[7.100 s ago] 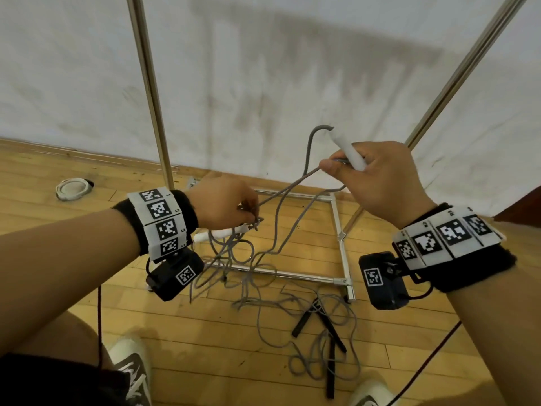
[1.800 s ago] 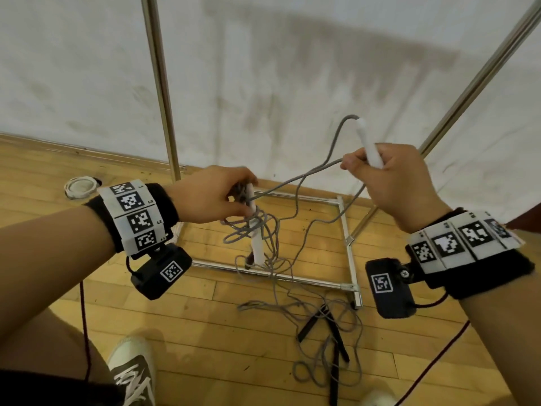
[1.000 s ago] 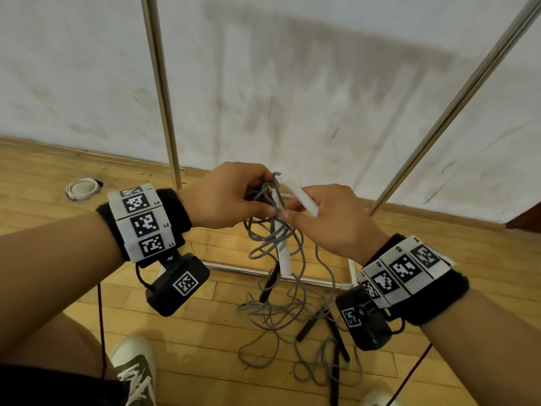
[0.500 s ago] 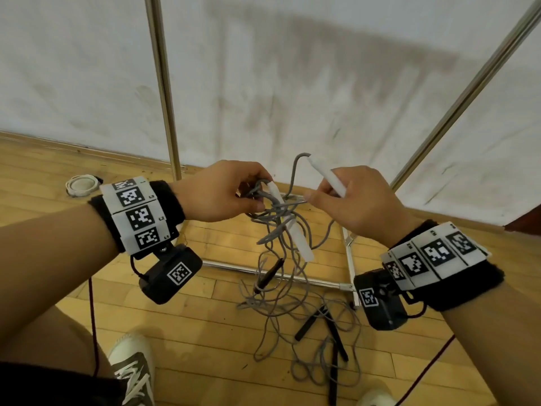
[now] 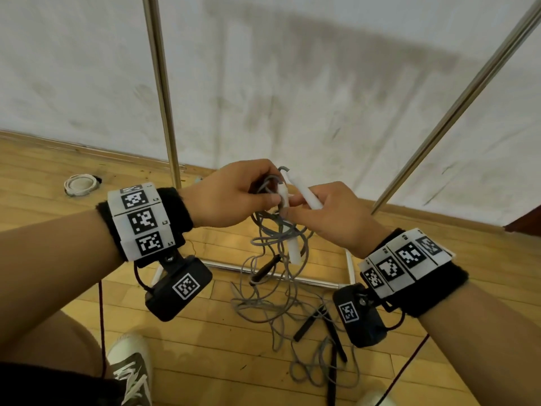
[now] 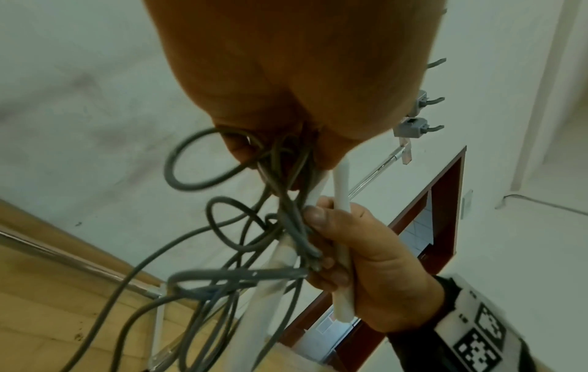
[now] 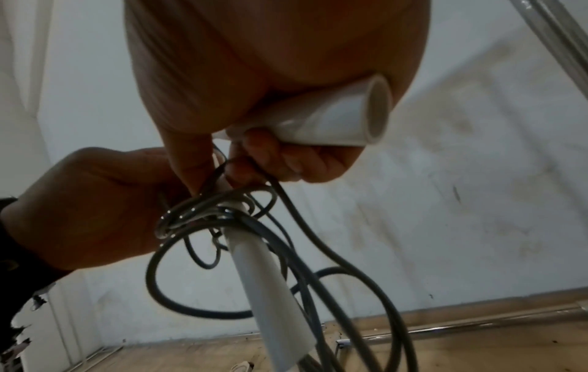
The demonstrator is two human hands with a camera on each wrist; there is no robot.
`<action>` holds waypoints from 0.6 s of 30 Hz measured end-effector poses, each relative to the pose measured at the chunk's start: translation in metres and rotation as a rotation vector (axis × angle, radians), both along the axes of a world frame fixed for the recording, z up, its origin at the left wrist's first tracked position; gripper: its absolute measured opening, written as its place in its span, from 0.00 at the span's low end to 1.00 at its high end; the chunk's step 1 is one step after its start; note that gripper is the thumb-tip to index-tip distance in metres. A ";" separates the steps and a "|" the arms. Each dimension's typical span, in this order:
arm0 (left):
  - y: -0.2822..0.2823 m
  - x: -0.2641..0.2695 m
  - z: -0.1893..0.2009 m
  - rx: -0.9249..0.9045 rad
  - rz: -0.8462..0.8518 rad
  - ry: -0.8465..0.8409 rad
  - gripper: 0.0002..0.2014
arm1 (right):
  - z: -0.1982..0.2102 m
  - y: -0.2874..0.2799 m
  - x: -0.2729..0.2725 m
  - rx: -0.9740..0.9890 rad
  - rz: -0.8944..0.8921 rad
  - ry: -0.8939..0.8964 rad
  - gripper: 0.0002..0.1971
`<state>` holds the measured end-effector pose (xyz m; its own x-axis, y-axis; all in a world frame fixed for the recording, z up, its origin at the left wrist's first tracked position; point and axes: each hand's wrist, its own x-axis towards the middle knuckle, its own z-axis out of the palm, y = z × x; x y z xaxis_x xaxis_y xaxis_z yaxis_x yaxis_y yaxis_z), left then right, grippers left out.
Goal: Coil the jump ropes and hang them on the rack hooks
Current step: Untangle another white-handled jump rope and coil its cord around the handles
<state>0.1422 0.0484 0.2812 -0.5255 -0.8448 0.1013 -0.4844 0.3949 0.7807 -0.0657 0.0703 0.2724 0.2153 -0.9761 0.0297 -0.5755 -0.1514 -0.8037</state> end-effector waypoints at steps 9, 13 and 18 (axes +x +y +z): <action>0.002 -0.003 0.013 -0.190 -0.014 -0.256 0.09 | -0.005 0.004 0.007 -0.070 0.069 0.052 0.08; -0.001 0.001 0.015 -0.206 0.079 -0.140 0.07 | -0.011 0.002 0.001 -0.018 0.035 0.122 0.07; -0.009 0.009 0.008 -0.106 0.183 0.023 0.04 | -0.020 0.000 -0.011 0.053 -0.032 0.120 0.07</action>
